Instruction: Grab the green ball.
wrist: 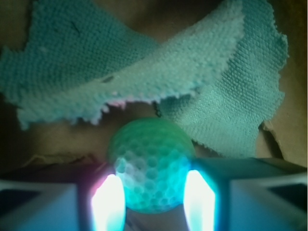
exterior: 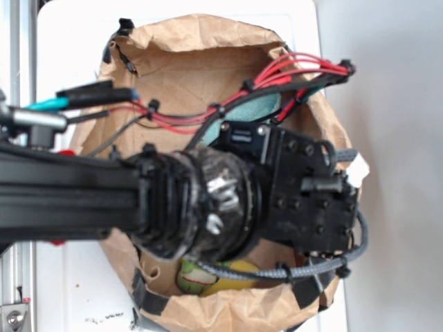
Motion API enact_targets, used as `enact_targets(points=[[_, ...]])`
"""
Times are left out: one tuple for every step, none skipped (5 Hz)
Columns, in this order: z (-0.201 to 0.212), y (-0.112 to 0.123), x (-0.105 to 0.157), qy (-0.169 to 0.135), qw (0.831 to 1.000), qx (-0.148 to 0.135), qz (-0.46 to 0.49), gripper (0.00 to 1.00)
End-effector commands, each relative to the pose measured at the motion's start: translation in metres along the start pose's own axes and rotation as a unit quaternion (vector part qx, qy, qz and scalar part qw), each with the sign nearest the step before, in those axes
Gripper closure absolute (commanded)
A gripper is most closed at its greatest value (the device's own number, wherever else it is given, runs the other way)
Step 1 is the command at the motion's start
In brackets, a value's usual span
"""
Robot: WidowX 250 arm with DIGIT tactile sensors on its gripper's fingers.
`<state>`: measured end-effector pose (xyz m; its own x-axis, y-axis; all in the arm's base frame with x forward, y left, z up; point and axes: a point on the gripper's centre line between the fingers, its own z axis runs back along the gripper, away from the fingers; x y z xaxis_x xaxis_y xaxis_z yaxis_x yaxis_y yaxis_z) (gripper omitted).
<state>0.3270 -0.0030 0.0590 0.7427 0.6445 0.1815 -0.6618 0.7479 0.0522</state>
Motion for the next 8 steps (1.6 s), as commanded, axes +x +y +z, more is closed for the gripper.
enact_targets(points=[[0.021, 0.007, 0.012, -0.024, 0.999, -0.021, 0.006, 1.0], [0.029, 0.011, 0.013, -0.024, 0.999, -0.03, 0.006, 1.0], [0.052, 0.022, 0.014, -0.015, 0.998, -0.058, 0.005, 1.0], [0.073, 0.033, 0.015, -0.012, 0.996, -0.083, 0.01, 1.0], [0.08, 0.038, 0.019, -0.008, 0.996, -0.086, 0.017, 1.0], [0.094, 0.043, 0.017, -0.006, 0.996, -0.088, 0.002, 1.0], [0.114, 0.049, 0.014, 0.022, 0.995, -0.076, -0.054, 1.0], [0.132, 0.056, 0.013, 0.041, 0.989, -0.058, -0.132, 1.0]])
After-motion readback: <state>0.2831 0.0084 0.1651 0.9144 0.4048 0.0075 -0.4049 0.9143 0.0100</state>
